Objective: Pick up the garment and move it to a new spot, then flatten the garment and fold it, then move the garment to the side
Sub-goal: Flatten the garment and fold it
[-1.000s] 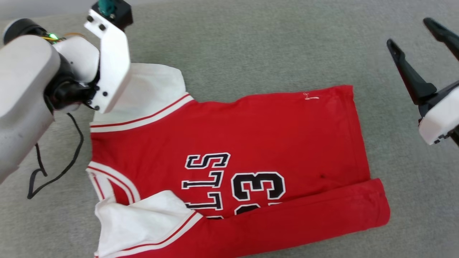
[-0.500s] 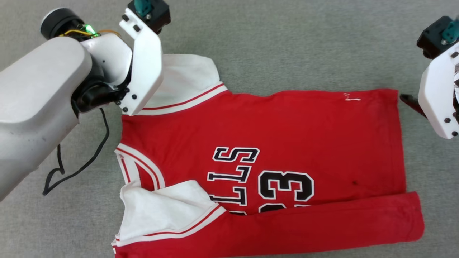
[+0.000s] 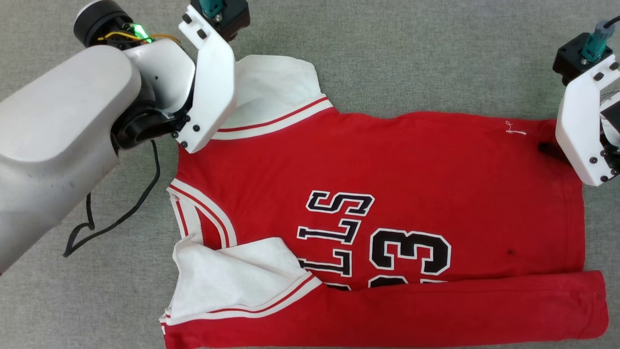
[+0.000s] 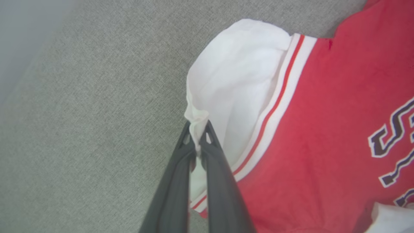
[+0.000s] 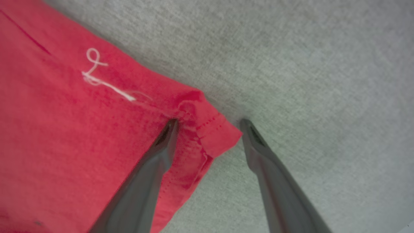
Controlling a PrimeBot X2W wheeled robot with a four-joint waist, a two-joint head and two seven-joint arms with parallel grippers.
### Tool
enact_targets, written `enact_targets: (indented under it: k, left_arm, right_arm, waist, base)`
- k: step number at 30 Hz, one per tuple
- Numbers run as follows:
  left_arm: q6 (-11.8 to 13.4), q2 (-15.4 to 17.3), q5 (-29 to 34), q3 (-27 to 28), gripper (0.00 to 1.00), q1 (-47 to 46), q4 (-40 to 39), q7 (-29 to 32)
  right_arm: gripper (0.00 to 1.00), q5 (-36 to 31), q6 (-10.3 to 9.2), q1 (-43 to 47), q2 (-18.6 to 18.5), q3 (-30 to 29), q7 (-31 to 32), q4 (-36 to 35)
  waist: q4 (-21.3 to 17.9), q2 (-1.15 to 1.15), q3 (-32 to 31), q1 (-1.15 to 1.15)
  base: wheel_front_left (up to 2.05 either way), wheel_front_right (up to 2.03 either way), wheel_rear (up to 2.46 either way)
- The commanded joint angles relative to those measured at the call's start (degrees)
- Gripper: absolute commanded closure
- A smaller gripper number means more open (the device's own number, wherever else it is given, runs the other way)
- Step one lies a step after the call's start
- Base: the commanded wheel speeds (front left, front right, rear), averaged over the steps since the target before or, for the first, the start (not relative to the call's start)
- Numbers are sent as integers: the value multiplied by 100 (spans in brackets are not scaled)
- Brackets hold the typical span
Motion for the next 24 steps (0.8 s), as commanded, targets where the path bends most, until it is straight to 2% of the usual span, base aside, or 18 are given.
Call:
enact_targets:
  k: [1, 2, 3, 5, 10, 14, 24]
  left_arm:
    - [0, 1, -3, -4, 100, -95, 12, -30]
    - [0, -7, -14, -17, 100, -93, 34, -63]
    - [-1, -17, -33, -34, 100, -82, 66, -89]
    - [-1, -18, -85, -94, 100, 86, 201, -251]
    - [0, -31, -203, -142, 100, 362, 234, -450]
    - [0, 188, -263, -186, 100, 996, -121, -673]
    - [27, 714, -344, -192, 100, 2071, -796, -673]
  right_arm:
    - [0, 46, 0, 250, 171, 288, -19, 121]
    - [62, 48, 0, 244, 162, 371, -91, 91]
    - [100, 99, 0, 240, 154, 424, -167, 78]
    - [100, 169, -1, 142, 108, 543, -598, 60]
    - [100, 364, 0, 178, 72, 627, -1208, 81]
    - [100, 519, -1, 734, -79, 808, -2525, 204]
    - [100, 780, -1, 1616, -366, 990, -3217, 139]
  waist:
    - [4, 0, 15, 0]
    - [2, 0, 16, 0]
    - [-1, 0, -2, 0]
    - [-63, 0, -225, 0]
    - [-96, 0, -720, 0]
    - [-37, 0, -1732, 0]
    - [144, 0, -2453, 0]
  base:
    - [0, 0, 0]
    - [0, 0, 0]
    - [0, 0, 0]
    - [0, 0, 0]
    - [0, 0, 0]
    - [0, 0, 0]
    - [0, 0, 0]
